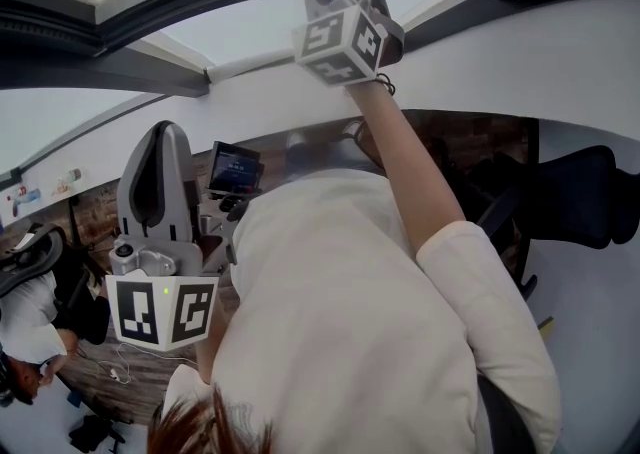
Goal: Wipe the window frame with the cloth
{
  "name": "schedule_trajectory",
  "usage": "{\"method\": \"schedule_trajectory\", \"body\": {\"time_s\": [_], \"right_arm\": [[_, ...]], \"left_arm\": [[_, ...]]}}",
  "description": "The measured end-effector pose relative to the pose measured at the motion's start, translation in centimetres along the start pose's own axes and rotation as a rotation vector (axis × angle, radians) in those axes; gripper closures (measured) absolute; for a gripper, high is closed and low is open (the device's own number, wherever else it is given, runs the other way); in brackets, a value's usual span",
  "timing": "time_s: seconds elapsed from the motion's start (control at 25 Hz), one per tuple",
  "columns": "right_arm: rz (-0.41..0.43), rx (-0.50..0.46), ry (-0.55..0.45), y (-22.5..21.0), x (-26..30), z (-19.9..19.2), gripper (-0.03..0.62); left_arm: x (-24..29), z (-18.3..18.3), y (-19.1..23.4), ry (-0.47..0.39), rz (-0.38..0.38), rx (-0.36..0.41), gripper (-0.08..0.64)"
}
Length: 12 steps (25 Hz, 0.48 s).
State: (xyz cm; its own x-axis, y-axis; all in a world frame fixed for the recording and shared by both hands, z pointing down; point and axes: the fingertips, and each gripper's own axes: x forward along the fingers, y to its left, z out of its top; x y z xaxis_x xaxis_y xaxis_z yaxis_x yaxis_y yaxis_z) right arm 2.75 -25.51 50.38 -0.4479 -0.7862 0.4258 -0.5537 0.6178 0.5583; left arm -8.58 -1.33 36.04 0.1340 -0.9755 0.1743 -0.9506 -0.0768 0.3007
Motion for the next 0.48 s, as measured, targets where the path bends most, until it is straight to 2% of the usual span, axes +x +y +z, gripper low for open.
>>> {"method": "schedule_trajectory", "body": {"time_s": [0.12, 0.2, 0.48], "right_arm": [[0.077, 0.134, -0.062, -0.4, -0.6, 0.4, 0.517], [0.097, 0.208, -0.118, -1.2, -1.7, 1.1, 0.509], [0.122, 0.312, -0.351, -2.9, -9.7, 4.0, 0.509]], "left_arm": [[-0.5, 0.2, 0.4, -0.004, 0.014, 0.006, 0.551], [-0.7, 0.2, 0.6, -0.003, 0.022, 0.008, 0.551], [-0.1, 0.0, 0.5, 0.004, 0.01, 0.01, 0.551]]}}
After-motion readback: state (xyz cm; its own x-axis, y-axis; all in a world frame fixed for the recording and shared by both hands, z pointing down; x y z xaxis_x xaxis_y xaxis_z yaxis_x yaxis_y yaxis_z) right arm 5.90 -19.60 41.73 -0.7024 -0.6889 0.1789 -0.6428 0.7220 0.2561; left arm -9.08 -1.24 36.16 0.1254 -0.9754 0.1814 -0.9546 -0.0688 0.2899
